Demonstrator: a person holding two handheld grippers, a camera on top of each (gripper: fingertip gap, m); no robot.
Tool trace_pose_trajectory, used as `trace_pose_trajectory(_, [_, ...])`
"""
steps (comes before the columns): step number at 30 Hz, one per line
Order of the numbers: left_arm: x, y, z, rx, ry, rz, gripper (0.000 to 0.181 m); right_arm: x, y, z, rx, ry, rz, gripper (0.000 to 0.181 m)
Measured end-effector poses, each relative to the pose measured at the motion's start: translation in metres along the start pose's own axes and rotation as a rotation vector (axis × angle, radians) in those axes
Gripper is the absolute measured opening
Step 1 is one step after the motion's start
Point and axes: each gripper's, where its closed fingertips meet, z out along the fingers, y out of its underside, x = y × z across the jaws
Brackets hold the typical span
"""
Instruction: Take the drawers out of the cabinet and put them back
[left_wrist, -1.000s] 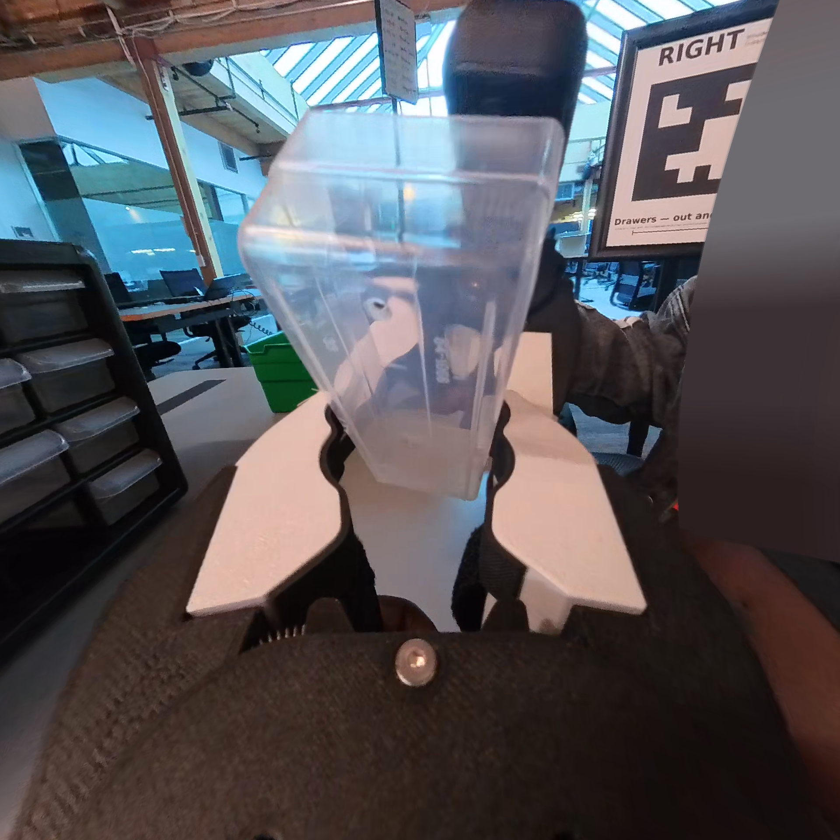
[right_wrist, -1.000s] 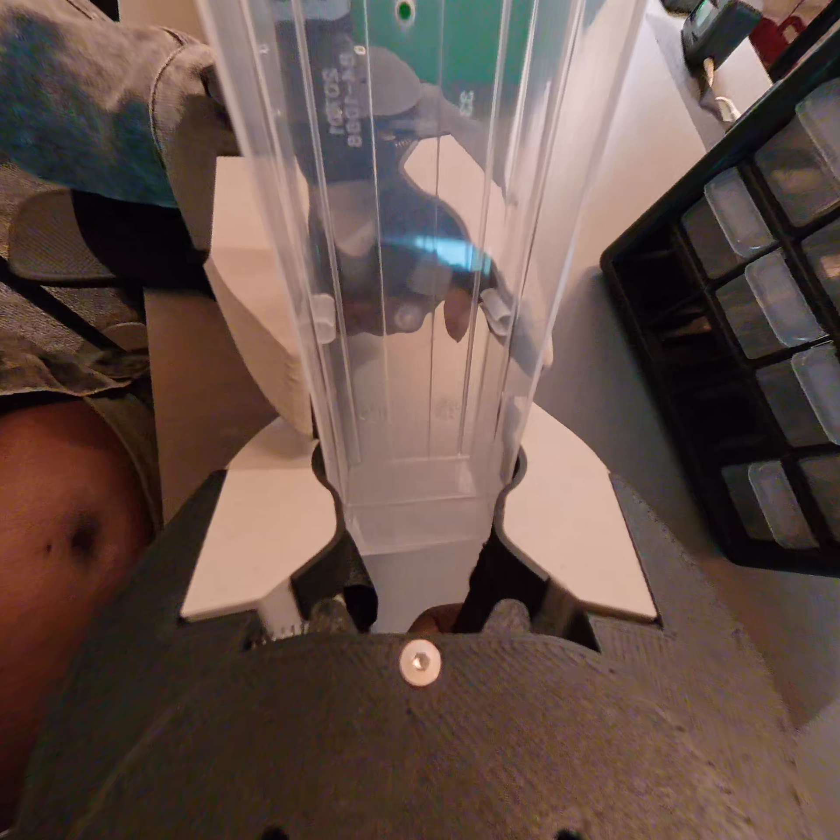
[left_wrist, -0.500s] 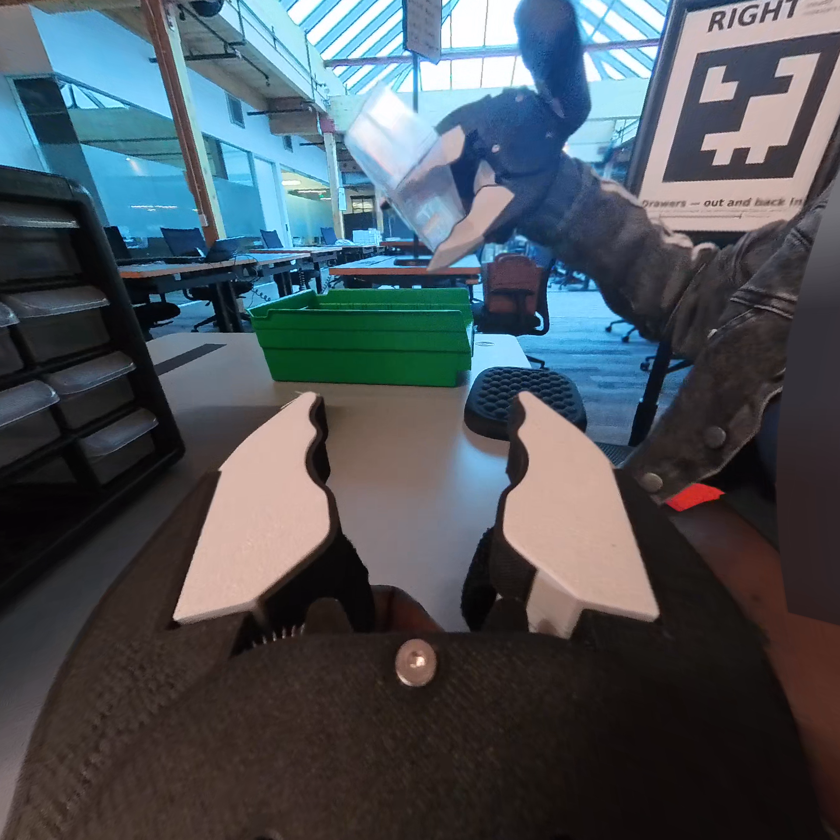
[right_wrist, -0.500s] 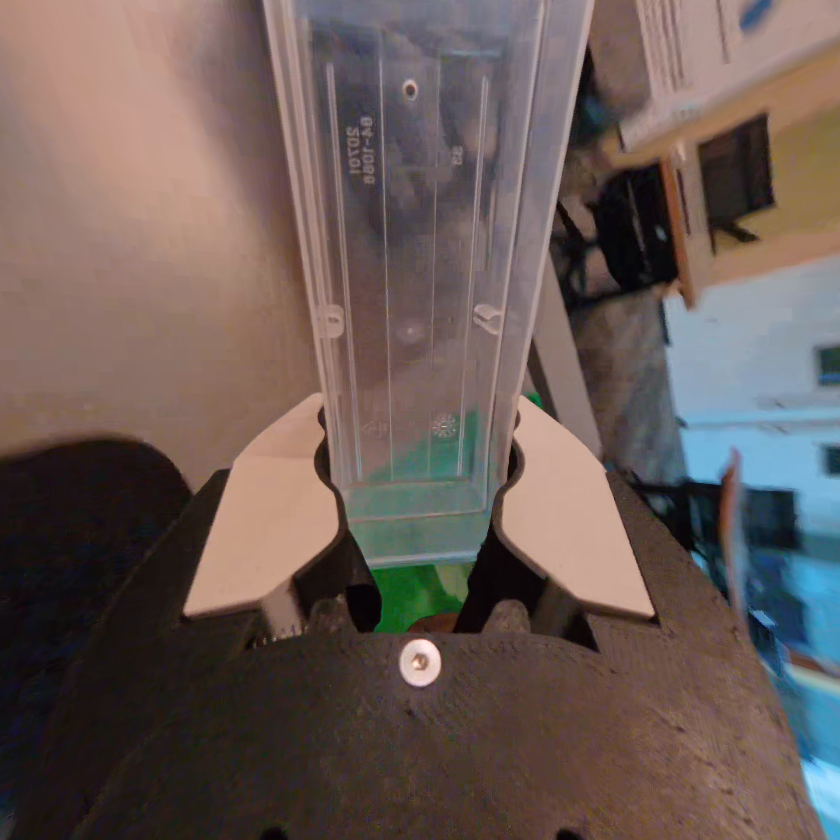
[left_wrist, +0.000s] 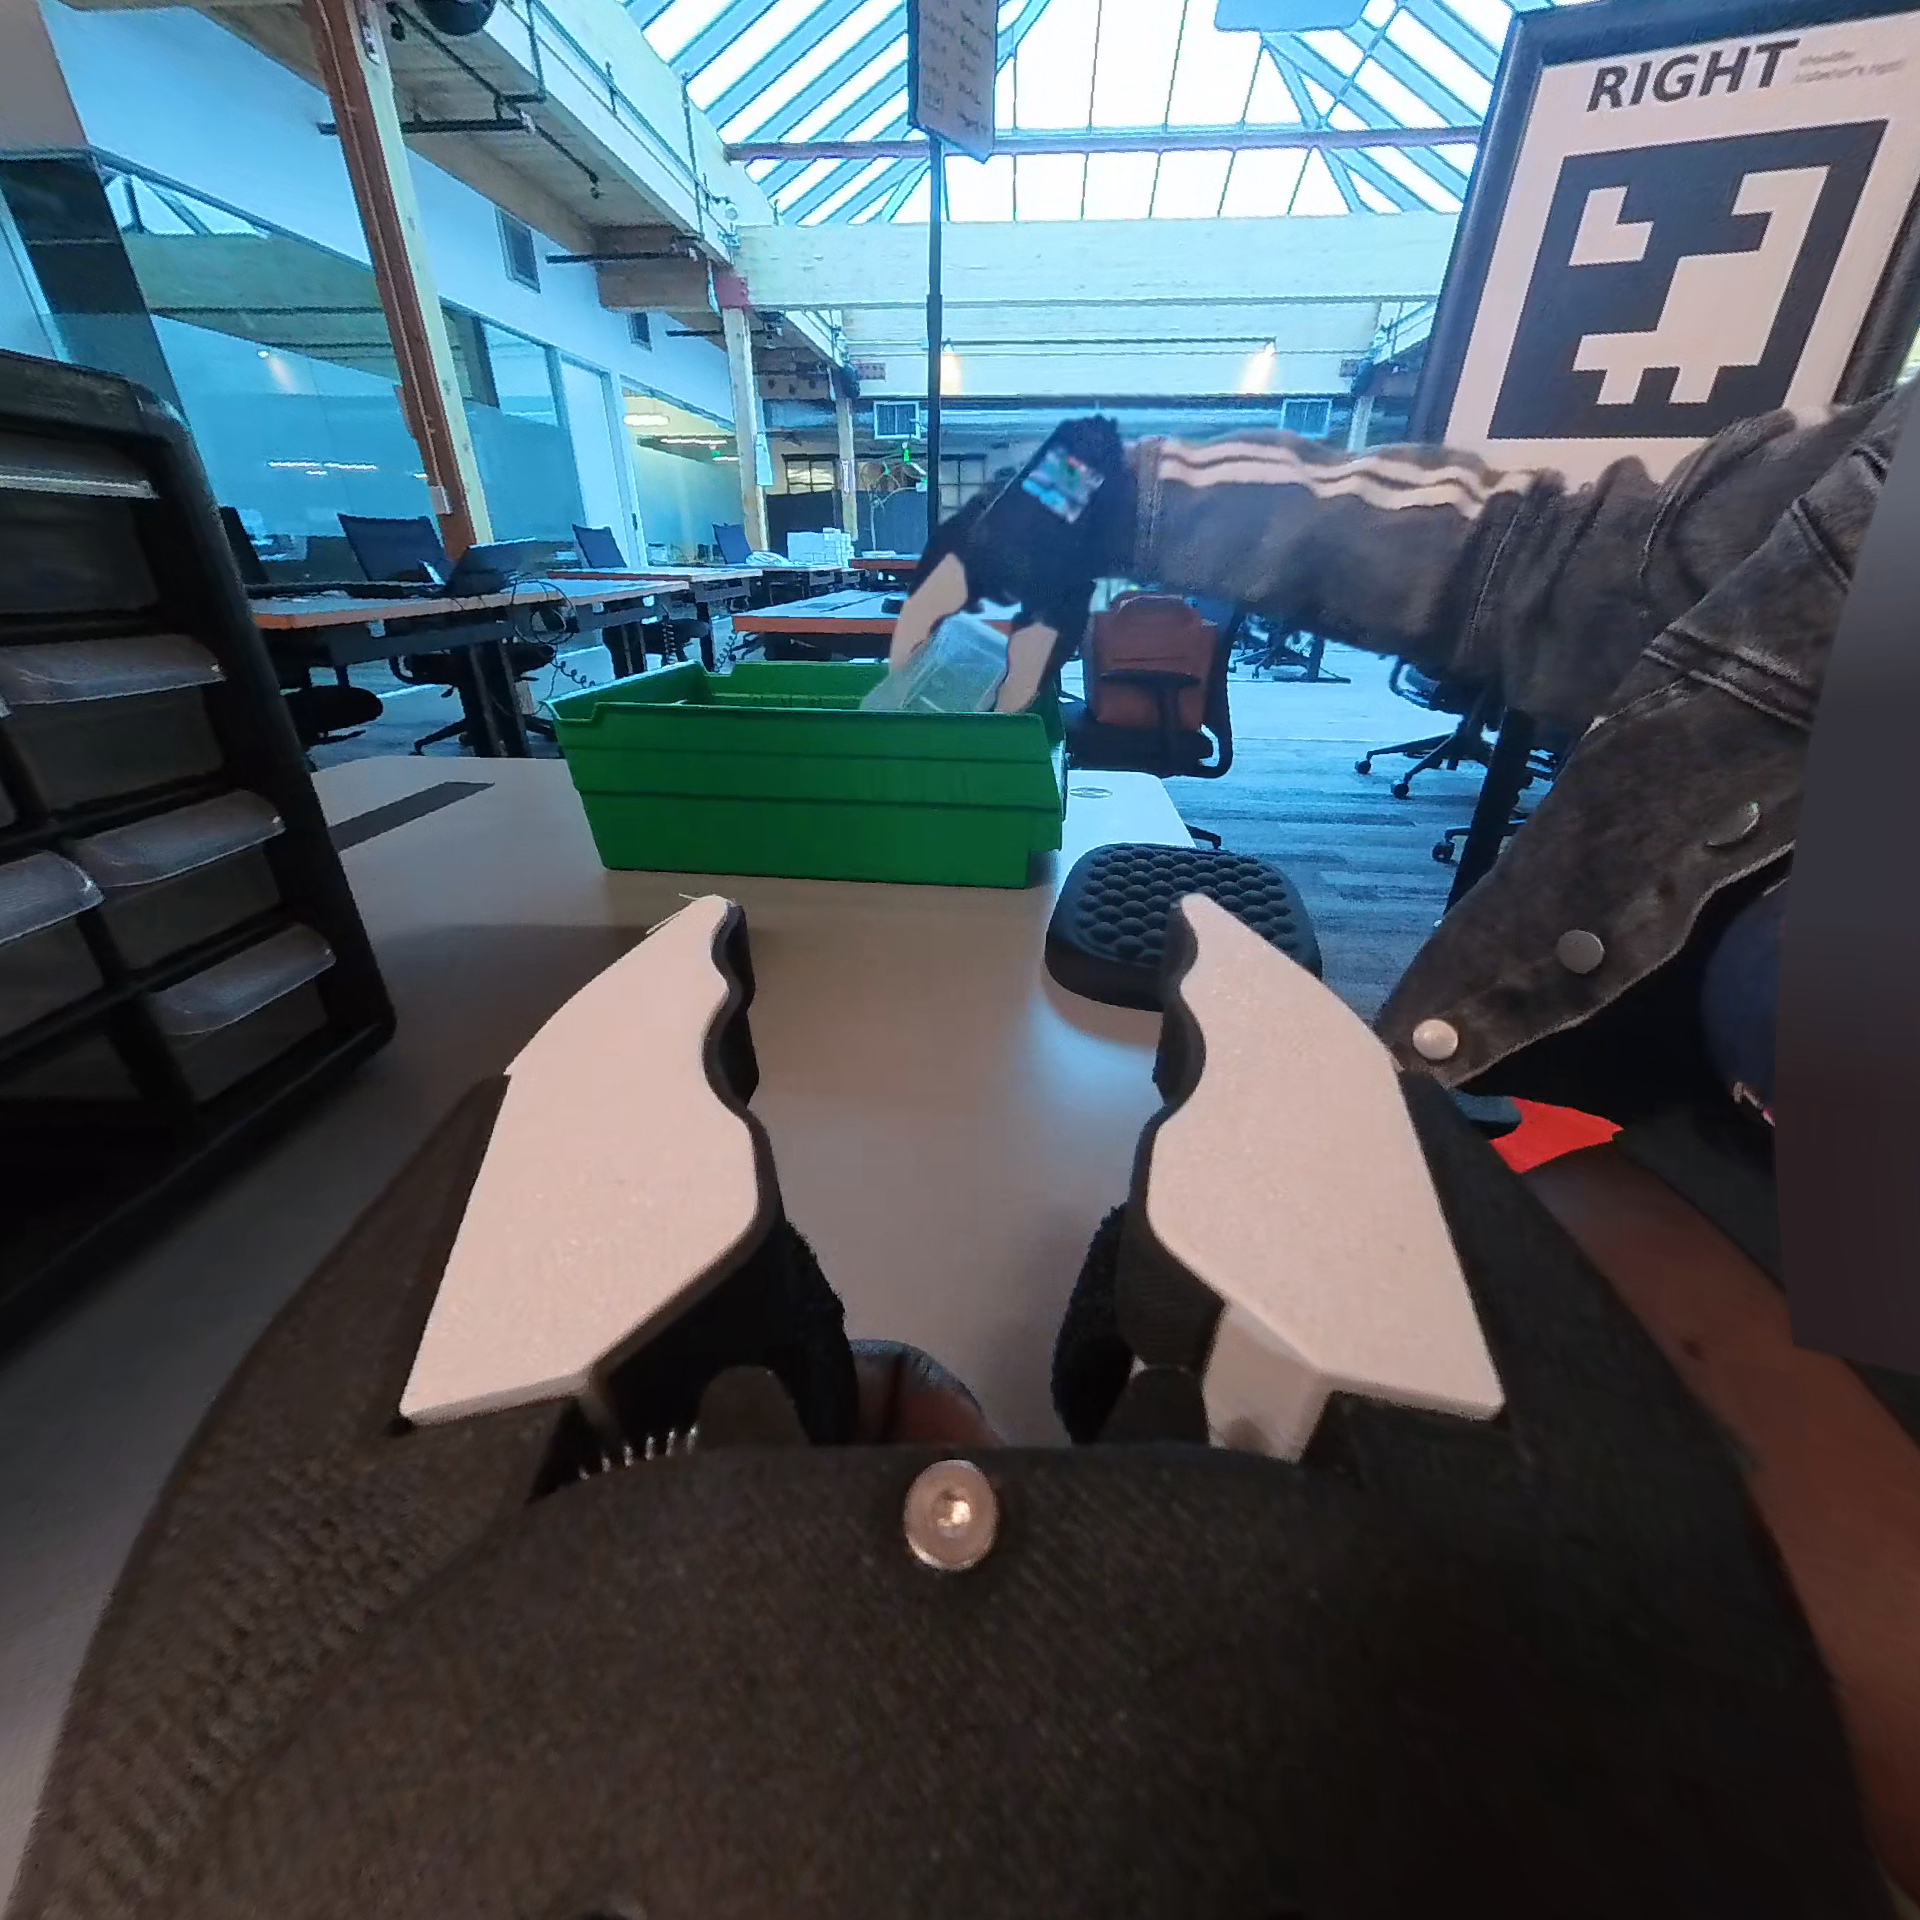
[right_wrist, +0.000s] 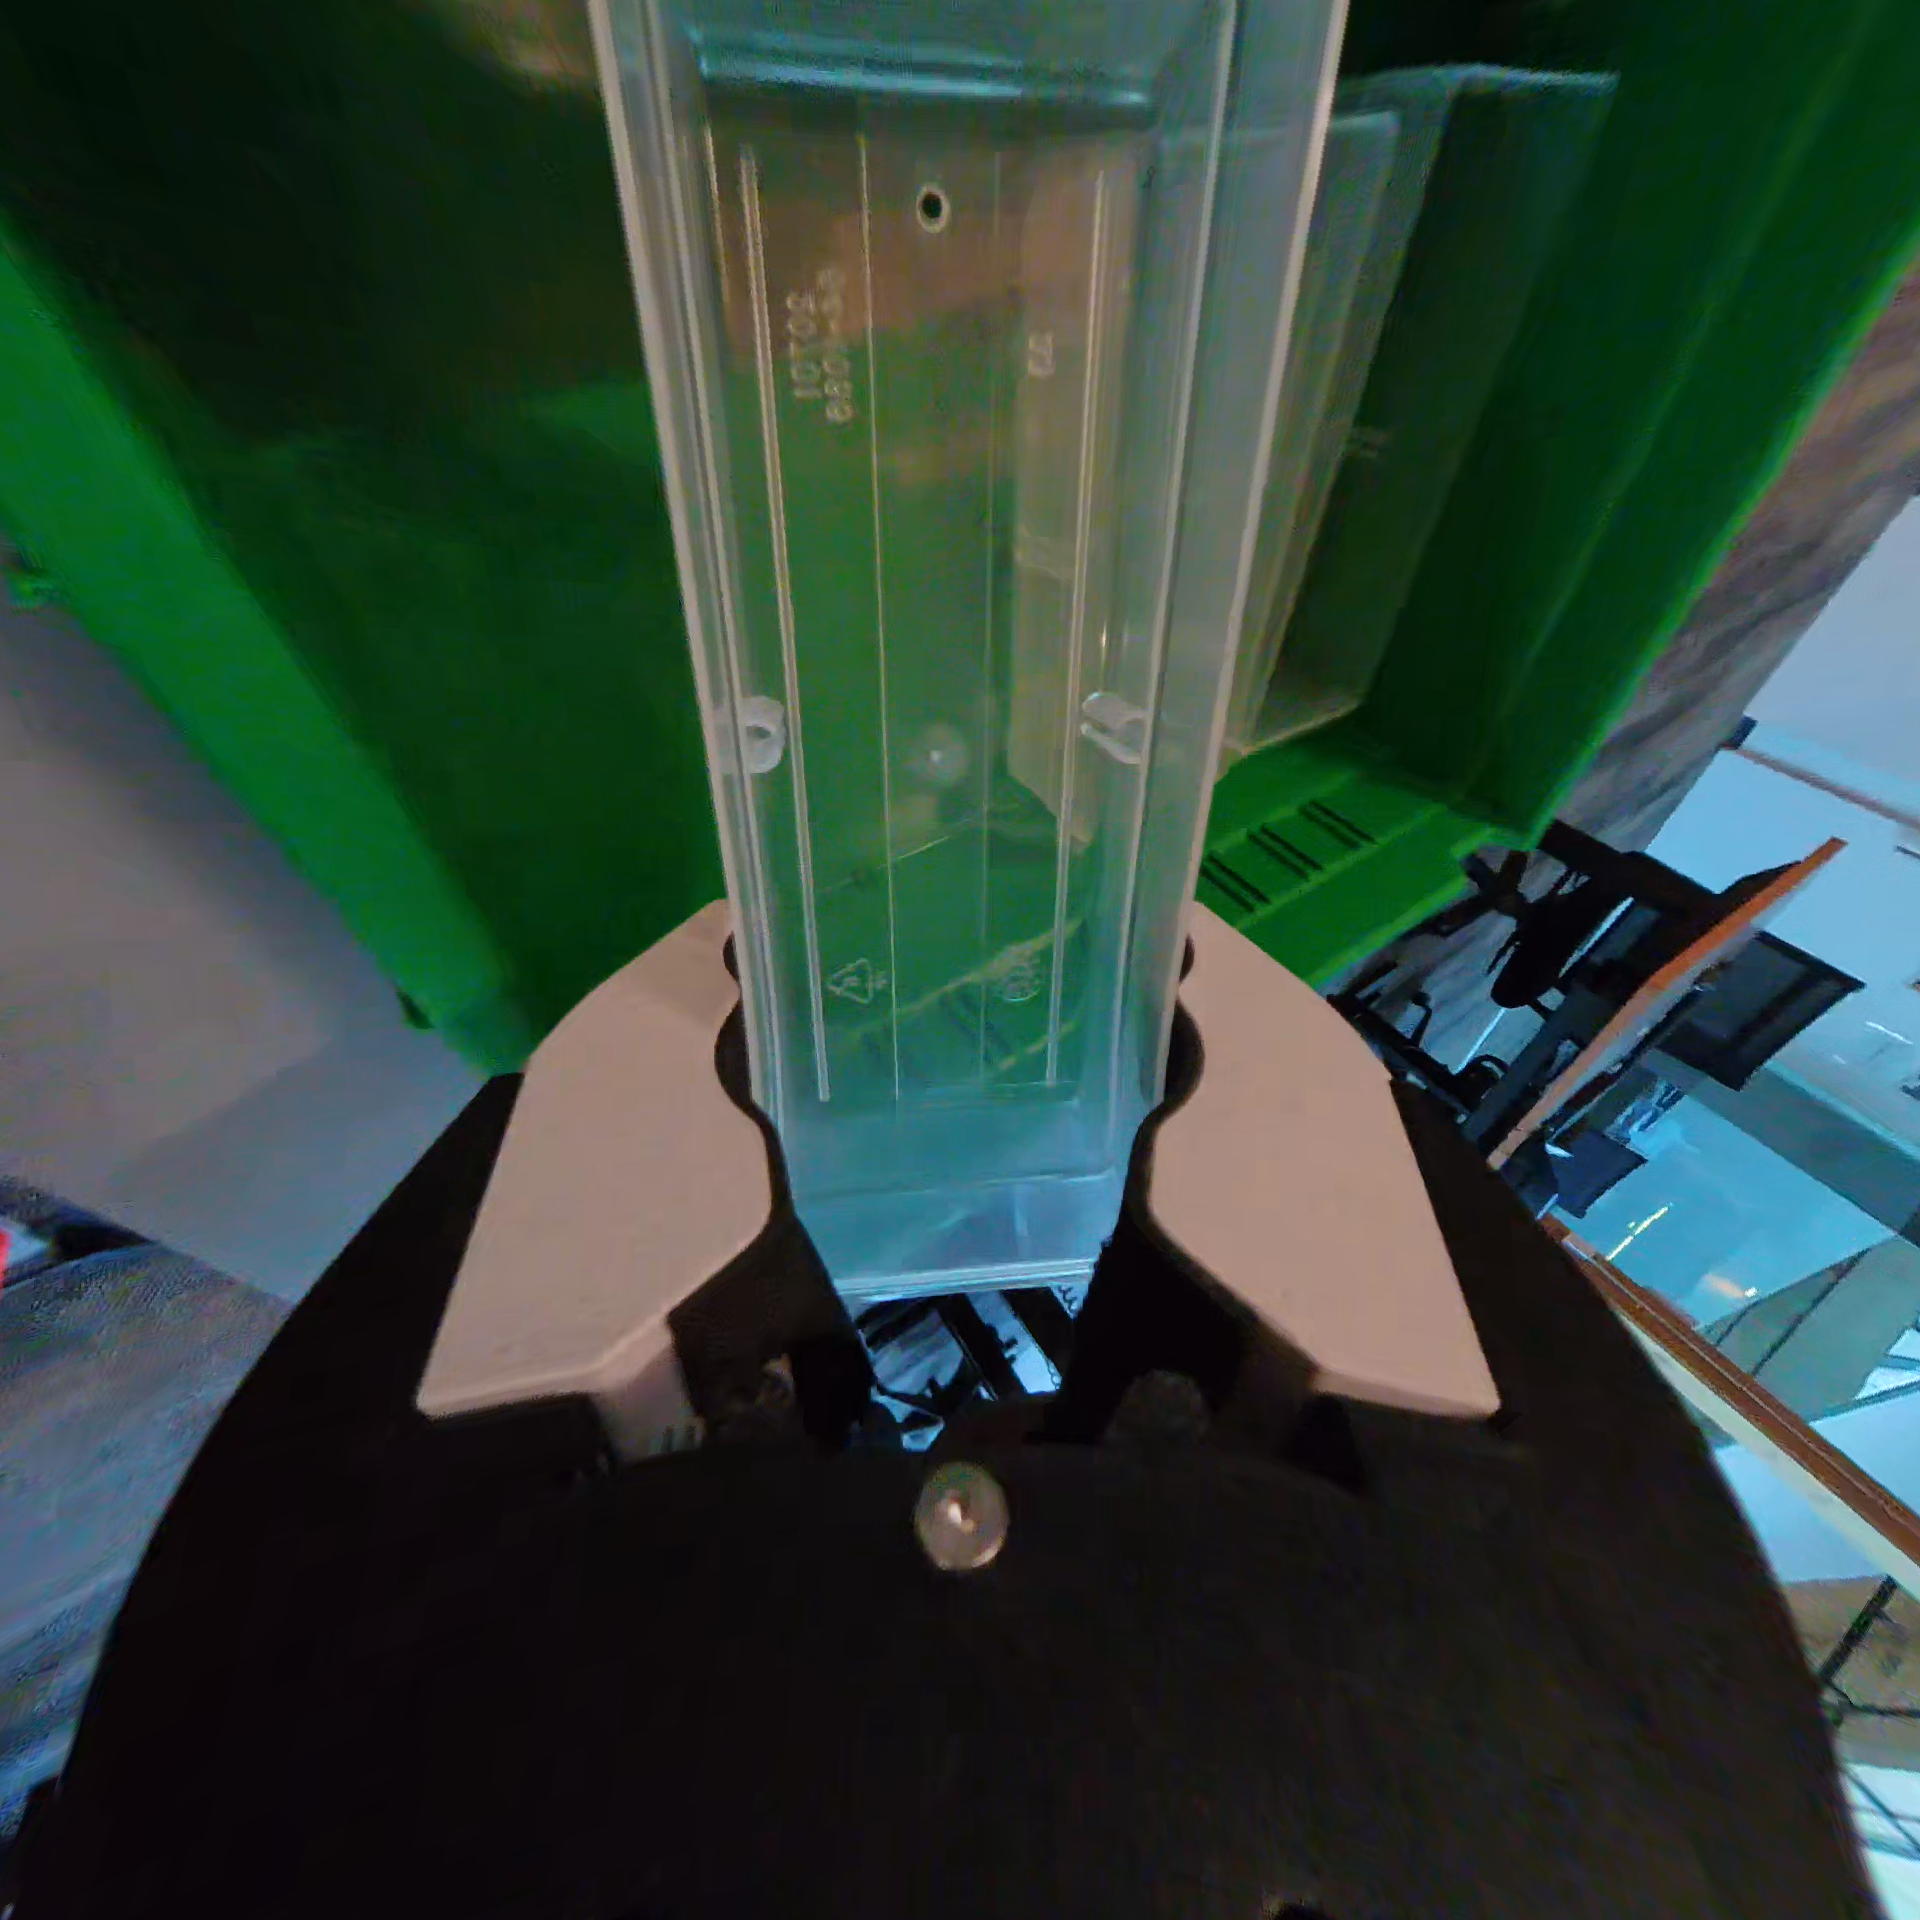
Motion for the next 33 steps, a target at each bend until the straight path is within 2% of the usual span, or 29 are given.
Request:
trace_pose_trajectory(5, [0.001, 0.0, 0.0, 0.0, 0.003, -0.001, 0.075, -0.005, -0.011, 0.03, -0.015, -0.071, -0.061, 0.074])
trace_pose_trajectory(11, [0.002, -0.002, 0.0, 0.006, 0.01, 0.001, 0.075, -0.006, -0.014, 0.047, -0.026, -0.11, -0.084, 0.075])
trace_pose_trajectory(24, [0.002, 0.0, 0.0, 0.0, 0.012, -0.002, 0.074, -0.015, -0.009, 0.064, -0.028, -0.123, 0.003, 0.076])
trace_pose_trajectory(33, [0.002, 0.0, 0.0, -0.003, 0.016, -0.007, 0.074, -0.012, -0.007, 0.064, 0.001, -0.09, 0.05, 0.081])
